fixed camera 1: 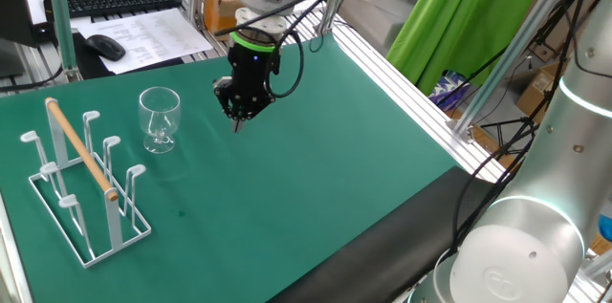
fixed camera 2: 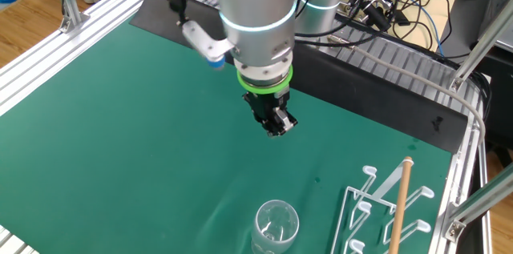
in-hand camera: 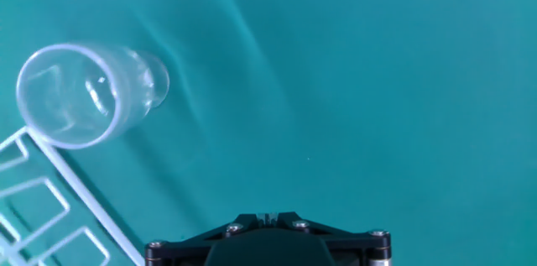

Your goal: Put the cup on the cup rack

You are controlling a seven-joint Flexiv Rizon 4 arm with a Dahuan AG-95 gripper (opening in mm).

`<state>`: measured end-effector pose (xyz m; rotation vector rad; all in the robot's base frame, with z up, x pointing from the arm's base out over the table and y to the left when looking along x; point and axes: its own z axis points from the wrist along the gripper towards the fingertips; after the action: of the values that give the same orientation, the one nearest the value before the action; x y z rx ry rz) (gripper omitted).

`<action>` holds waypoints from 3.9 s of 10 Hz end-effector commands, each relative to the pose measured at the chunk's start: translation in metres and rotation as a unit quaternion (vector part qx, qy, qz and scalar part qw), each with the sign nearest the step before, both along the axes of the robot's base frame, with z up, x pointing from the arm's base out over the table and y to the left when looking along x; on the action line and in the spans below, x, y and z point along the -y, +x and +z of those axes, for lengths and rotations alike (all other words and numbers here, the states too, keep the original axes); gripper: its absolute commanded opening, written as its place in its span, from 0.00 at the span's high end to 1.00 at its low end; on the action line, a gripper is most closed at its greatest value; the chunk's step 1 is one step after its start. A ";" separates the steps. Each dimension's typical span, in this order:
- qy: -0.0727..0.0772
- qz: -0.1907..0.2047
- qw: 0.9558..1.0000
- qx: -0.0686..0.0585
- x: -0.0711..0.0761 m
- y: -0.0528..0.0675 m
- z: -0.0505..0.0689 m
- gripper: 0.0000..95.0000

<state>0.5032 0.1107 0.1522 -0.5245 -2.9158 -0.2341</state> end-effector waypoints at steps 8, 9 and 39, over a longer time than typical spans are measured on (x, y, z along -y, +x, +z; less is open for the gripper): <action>0.041 0.076 0.996 0.028 0.000 -0.001 0.000 1.00; 0.042 0.074 0.996 0.036 0.000 -0.001 0.000 1.00; 0.041 -0.019 0.997 0.066 -0.087 0.042 0.015 0.80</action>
<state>0.5439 0.1980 0.1677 -0.5725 -3.0104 -0.4077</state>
